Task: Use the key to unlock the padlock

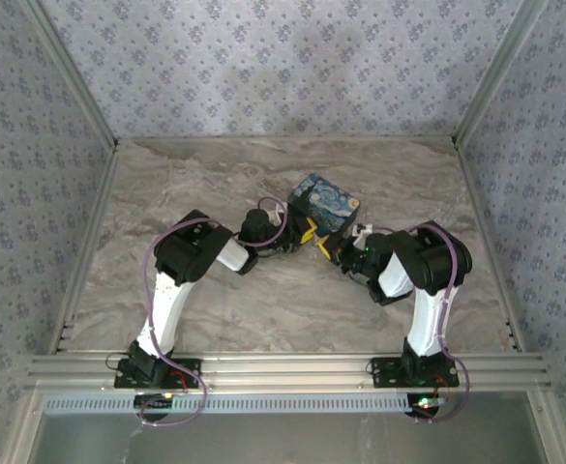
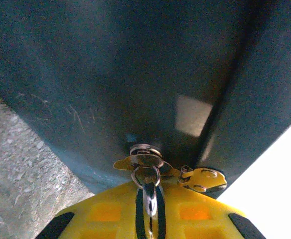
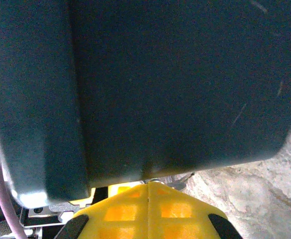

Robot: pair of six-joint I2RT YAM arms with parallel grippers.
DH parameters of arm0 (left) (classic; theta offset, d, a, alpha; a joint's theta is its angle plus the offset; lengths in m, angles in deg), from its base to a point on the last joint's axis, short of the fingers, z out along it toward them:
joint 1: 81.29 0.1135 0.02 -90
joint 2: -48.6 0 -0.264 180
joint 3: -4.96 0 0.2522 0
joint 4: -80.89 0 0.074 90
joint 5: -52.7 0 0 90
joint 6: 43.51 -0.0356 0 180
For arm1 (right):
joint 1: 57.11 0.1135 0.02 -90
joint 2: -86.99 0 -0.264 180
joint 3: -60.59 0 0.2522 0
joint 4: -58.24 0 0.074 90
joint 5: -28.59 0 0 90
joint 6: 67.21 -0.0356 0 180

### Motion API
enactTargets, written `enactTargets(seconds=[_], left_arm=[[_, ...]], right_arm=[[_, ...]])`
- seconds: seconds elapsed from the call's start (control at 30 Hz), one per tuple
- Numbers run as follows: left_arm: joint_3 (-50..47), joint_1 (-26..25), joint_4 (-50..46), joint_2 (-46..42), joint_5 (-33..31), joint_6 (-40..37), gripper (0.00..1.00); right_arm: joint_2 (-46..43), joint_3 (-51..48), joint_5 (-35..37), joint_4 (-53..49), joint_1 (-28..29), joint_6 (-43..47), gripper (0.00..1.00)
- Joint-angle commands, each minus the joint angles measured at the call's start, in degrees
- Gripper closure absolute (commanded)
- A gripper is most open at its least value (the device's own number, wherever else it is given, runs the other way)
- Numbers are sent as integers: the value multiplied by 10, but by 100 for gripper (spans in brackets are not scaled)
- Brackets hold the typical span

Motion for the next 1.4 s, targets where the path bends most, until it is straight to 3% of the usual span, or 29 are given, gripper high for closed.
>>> enactTargets(seconds=[0.0,0.87,1.37], left_arm=[[-2,-8,34,10,11,2,85],[-6,-10,34,10,6,-2,86],[-8,-11,41,12,2,5,87]], right_arm=[[-20,15,16,12,3,-14,100],[-47,5,82,12,19,-34,100],[-14,37,85,12,36,-14,100]])
